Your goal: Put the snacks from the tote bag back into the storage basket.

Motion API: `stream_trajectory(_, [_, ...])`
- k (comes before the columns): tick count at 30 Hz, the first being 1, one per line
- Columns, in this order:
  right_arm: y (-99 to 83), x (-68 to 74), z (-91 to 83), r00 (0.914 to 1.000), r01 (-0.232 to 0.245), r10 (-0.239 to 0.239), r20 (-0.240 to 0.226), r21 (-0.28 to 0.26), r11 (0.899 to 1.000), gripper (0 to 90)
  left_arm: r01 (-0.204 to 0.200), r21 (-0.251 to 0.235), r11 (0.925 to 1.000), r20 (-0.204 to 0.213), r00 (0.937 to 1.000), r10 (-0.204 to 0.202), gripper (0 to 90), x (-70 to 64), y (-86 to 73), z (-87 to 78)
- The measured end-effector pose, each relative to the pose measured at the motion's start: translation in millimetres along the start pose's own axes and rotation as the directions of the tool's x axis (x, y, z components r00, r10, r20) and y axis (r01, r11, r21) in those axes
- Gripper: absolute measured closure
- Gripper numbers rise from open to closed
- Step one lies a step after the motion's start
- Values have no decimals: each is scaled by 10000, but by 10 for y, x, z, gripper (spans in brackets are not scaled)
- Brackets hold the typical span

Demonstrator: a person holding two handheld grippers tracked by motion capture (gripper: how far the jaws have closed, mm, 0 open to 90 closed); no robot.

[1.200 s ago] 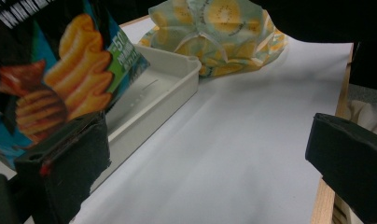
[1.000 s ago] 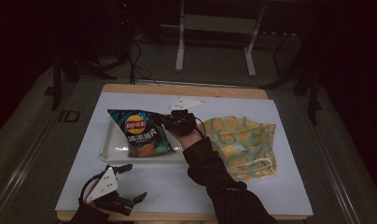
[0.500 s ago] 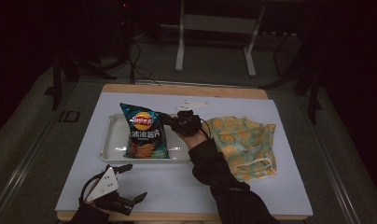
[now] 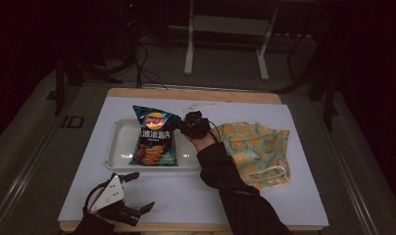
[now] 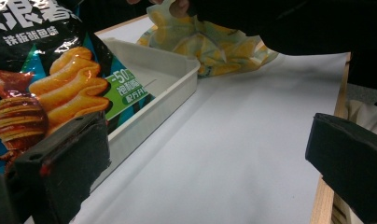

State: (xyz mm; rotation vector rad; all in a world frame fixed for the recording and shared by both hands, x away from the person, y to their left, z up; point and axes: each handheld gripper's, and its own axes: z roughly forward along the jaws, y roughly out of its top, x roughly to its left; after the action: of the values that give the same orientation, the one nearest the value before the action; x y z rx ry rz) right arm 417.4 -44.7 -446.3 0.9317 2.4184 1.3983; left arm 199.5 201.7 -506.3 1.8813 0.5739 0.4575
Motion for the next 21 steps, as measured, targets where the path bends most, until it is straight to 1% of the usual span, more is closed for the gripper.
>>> stream_trajectory(1, [-2,-6,9,10000,13,-13,91,73,10000,842,5,6,10000,1,10000,-5,3,1,0,1])
stream_trajectory(4, [-16,-20,43,9996,43,-49,260,219,9998,811,31,2,10000,7,10000,-31,3,4,0,2])
stream_trajectory(8, [-15,-29,61,9989,11,-24,470,289,9996,739,8,-6,10000,7,10000,-8,3,3,0,1])
stream_trajectory(10, [2,-20,52,9992,25,-37,396,309,9995,693,17,6,10000,7,10000,-17,3,5,-1,1])
stream_trajectory(11, [19,-19,36,9994,-84,72,328,342,9994,663,16,10,10000,17,10000,-16,3,6,-1,2])
stream_trajectory(12, [29,-15,26,9993,-90,78,354,332,9994,636,13,12,10000,22,10000,-13,3,6,0,3])
stream_trajectory(13, [43,-13,10,9989,13,-28,477,305,9995,622,8,12,10000,24,10000,-8,3,6,0,4])
stream_trajectory(15, [66,-22,-22,9984,14,-34,560,356,9994,599,15,10,10000,29,10000,-15,3,4,0,4])
stream_trajectory(16, [83,-28,-48,9977,135,-162,660,407,9991,577,16,13,10000,28,10000,-16,3,4,0,4])
stream_trajectory(18, [98,-34,-81,9966,225,-260,782,453,9987,553,35,17,10000,30,10000,-36,3,4,0,5])
stream_trajectory(21, [116,-54,-132,9955,312,-356,874,516,9982,530,20,40,10000,36,10000,-20,3,4,0,8])
